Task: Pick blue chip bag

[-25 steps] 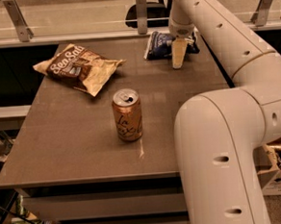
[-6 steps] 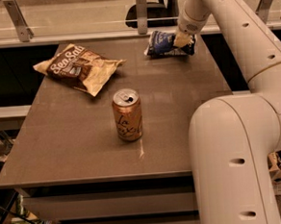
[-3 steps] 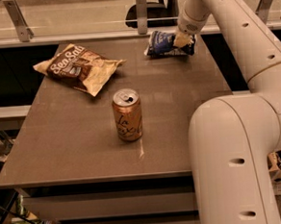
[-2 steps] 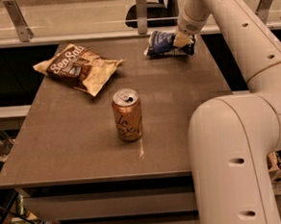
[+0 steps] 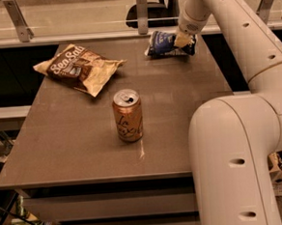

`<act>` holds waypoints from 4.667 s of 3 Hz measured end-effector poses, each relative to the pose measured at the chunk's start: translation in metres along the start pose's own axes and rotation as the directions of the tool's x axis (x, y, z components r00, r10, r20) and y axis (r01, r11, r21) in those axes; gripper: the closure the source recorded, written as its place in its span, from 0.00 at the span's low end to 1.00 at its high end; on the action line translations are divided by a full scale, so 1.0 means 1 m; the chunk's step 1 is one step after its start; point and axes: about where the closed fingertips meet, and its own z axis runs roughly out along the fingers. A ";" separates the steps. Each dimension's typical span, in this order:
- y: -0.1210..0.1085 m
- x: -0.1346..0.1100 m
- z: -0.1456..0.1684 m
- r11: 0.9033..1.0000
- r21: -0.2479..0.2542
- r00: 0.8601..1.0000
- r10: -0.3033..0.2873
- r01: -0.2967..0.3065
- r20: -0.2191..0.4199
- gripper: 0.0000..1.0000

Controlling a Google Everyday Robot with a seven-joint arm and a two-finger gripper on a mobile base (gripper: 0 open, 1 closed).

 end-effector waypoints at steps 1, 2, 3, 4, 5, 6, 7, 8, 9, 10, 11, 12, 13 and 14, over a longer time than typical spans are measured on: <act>0.000 0.000 0.000 1.000 0.000 1.000 0.000 0.000 0.000 1.00; 0.000 0.000 0.000 1.000 0.000 1.000 0.000 0.000 0.000 1.00; 0.000 0.000 0.000 1.000 0.000 1.000 0.000 0.000 0.000 1.00; 0.000 0.000 0.000 1.000 0.000 1.000 0.000 0.000 0.000 1.00; 0.000 0.000 0.000 1.000 0.000 1.000 0.000 0.000 0.000 1.00; 0.000 0.000 0.000 1.000 0.000 1.000 0.000 0.000 0.000 1.00; 0.000 0.000 0.000 1.000 -0.001 1.000 0.000 0.000 0.000 1.00; 0.000 0.000 0.000 1.000 -0.001 1.000 0.000 0.000 0.000 1.00; 0.000 0.000 0.000 1.000 -0.001 1.000 0.000 0.000 0.000 1.00; 0.000 -0.001 0.000 1.000 -0.002 1.000 0.000 0.000 0.000 1.00; 0.000 -0.001 0.000 1.000 -0.002 1.000 0.000 0.000 0.000 1.00; 0.000 -0.001 0.000 1.000 -0.002 1.000 0.000 0.000 0.000 1.00; 0.000 -0.001 0.000 1.000 -0.002 1.000 0.000 0.000 0.000 1.00; 0.000 -0.001 0.000 1.000 -0.002 1.000 0.000 0.000 0.000 1.00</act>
Offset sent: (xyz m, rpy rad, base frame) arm -0.0836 0.0450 0.0949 -0.1815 -0.1026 -0.0176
